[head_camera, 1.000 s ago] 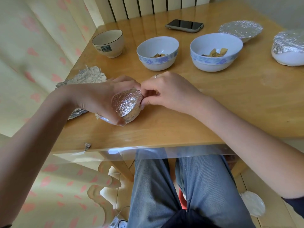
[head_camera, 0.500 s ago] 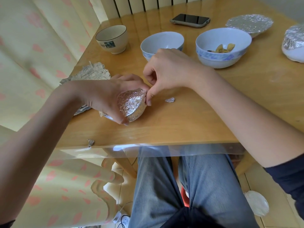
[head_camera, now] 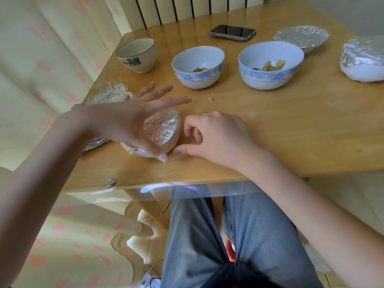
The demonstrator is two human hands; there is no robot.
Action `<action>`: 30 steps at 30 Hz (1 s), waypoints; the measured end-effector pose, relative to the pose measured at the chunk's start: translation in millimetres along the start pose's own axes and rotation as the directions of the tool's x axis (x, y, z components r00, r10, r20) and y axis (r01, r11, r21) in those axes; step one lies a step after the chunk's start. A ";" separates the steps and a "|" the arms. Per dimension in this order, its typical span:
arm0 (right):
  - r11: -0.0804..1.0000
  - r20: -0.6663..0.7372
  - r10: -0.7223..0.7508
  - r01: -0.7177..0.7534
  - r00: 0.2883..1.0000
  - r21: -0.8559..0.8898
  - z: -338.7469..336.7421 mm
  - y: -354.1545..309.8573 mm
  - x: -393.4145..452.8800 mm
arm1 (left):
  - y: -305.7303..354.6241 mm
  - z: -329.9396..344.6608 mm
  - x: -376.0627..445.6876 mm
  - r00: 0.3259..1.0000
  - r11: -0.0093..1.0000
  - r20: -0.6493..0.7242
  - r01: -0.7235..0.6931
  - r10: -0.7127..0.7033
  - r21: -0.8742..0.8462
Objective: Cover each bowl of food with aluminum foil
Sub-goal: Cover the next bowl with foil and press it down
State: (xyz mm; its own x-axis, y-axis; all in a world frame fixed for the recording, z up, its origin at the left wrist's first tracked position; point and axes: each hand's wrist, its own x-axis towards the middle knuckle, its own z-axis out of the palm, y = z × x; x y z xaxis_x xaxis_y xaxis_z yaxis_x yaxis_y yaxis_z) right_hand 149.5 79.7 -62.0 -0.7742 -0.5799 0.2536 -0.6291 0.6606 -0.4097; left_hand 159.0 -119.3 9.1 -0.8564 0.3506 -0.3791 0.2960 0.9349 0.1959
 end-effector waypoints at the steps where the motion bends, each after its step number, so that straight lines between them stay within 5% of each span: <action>1: 1.000 -0.010 0.008 -0.008 1.000 0.007 0.6 -1.0 -0.2 | -2.0 0.7 -0.2 1.000 0.999 -0.003 -0.025 0.025 -0.031; 8: 0.999 -0.037 0.030 -0.028 0.999 0.042 4.3 -9.4 8.6 | -3.8 3.1 8.6 0.999 0.999 0.046 -0.018 0.020 -0.047; 17: 0.955 0.064 0.007 -0.026 0.998 0.296 -1.6 4.9 21.4 | 0.1 2.5 9.1 0.998 0.999 0.068 -0.004 0.007 -0.034; 24: 0.999 0.107 -0.010 0.006 0.994 0.039 -18.9 7.9 45.0 | -2.2 2.6 10.0 0.998 0.999 0.057 -0.018 0.020 -0.036; 30: 0.992 0.204 -0.029 0.003 0.978 0.123 -14.1 16.2 59.2 | -2.1 2.5 9.8 0.999 0.999 0.043 -0.020 0.021 -0.034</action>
State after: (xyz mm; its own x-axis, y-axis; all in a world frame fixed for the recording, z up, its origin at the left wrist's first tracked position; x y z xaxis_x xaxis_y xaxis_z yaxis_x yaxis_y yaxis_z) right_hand 92.4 62.7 -41.3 -0.7253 -0.6837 0.0807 -0.6183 0.5952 -0.5132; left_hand 151.0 -117.7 2.7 -0.8307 0.3725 -0.4137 0.2985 0.9254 0.2337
